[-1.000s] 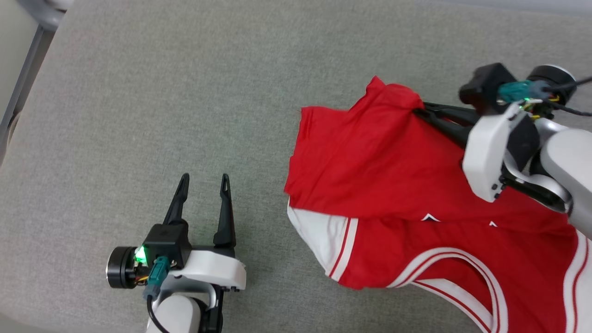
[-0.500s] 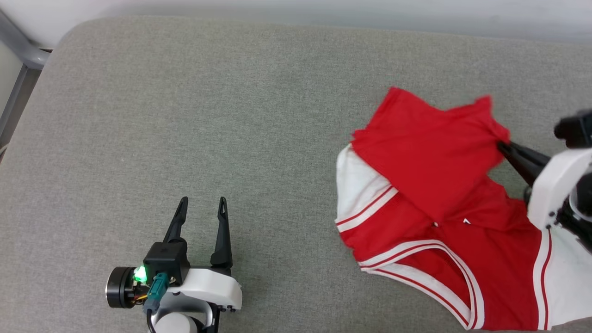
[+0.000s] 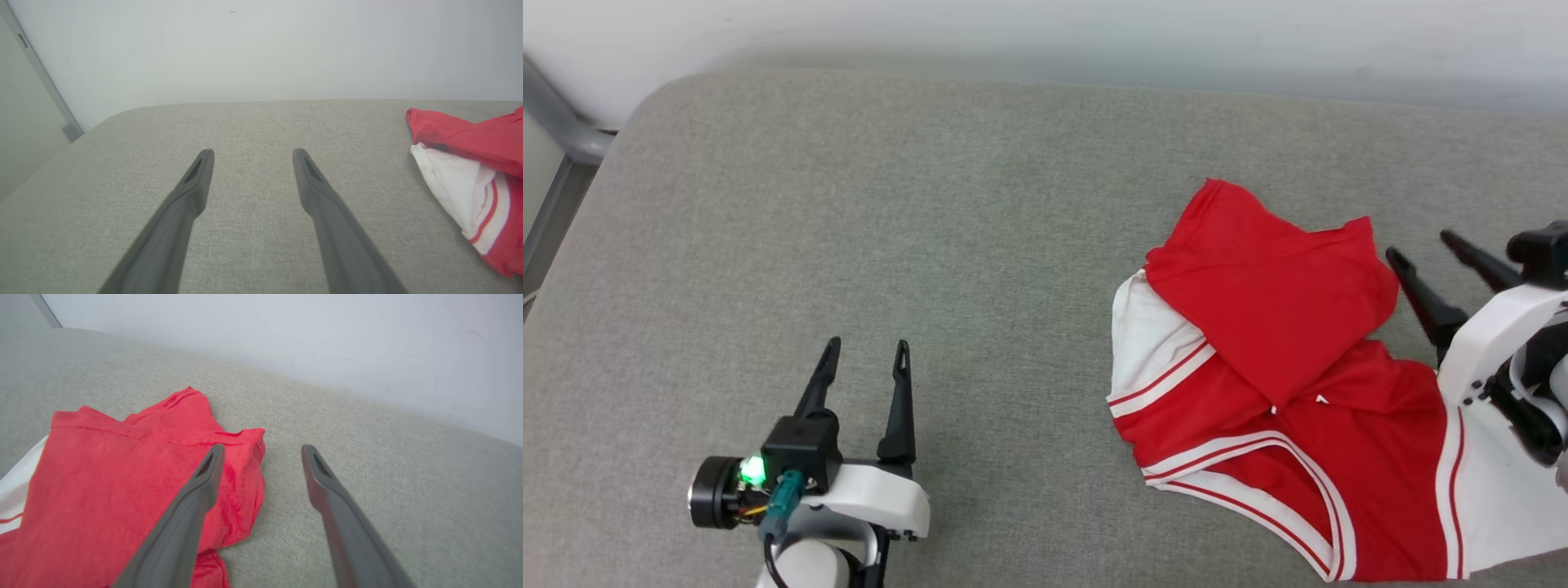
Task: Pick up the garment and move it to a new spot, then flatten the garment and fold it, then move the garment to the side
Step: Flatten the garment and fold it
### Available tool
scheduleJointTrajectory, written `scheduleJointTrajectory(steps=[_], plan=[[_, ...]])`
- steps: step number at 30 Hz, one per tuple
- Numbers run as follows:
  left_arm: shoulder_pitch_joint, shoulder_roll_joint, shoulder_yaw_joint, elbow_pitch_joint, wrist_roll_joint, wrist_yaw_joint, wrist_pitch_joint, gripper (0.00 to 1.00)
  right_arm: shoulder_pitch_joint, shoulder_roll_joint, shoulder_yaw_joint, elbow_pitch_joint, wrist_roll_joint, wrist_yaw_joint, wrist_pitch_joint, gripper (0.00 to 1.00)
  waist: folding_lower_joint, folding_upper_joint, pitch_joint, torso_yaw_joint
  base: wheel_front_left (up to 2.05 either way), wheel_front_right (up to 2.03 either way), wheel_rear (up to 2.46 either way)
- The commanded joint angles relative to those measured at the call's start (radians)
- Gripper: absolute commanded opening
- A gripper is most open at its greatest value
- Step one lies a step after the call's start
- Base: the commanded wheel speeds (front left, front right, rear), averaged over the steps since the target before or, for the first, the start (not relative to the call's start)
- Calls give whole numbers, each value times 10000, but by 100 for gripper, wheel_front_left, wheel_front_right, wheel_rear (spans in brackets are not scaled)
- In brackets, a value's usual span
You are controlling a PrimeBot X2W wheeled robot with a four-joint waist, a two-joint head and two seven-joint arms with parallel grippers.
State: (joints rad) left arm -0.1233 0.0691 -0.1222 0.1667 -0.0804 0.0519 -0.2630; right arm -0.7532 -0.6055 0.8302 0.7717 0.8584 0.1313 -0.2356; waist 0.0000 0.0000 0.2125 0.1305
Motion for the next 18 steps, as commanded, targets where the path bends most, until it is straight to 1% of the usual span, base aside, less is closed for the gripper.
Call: scheduleJointTrajectory(steps=[1, 4, 6, 8, 12, 15, 18], plan=[[-141, 60, 24, 22, 59, -55, -25, 100, -4, 24, -108, -13, -90, -11, -69, 100, 0, 0, -135, -130, 0, 0, 0], [-442, 270, 155, 87, 64, -338, -25, 100, 307, 148, -1023, -470, -841, -11, -282, 100, 0, 0, -310, -362, 0, 0, 0], [-749, 442, 165, 163, 83, -573, -25, 100, 611, 227, -2148, -1271, -1581, -11, -299, 100, 0, 0, -374, -515, 0, 0, 0], [-1157, 615, 95, 301, 89, -859, -25, 100, 1352, 497, -3352, -2193, -2488, -11, -289, 100, 0, 0, -430, -653, 0, 0, 0], [-2042, 964, -169, 785, 51, -1347, 24, 100, 3033, 1345, -5484, -4226, -4246, -11, -295, 100, 0, 0, -509, -922, 0, 0, 0], [-2862, 1185, -462, 1117, -101, -1596, 391, 100, 4348, 2143, -6489, -5587, -5253, -11, -293, 100, 0, 0, -525, -1121, 0, 0, 0], [-3559, 1393, -814, 1363, -404, -1742, 962, 100, 5392, 2812, -7090, -6604, -5838, -11, -292, 100, 0, 0, -516, -1304, 0, 0, 0]])
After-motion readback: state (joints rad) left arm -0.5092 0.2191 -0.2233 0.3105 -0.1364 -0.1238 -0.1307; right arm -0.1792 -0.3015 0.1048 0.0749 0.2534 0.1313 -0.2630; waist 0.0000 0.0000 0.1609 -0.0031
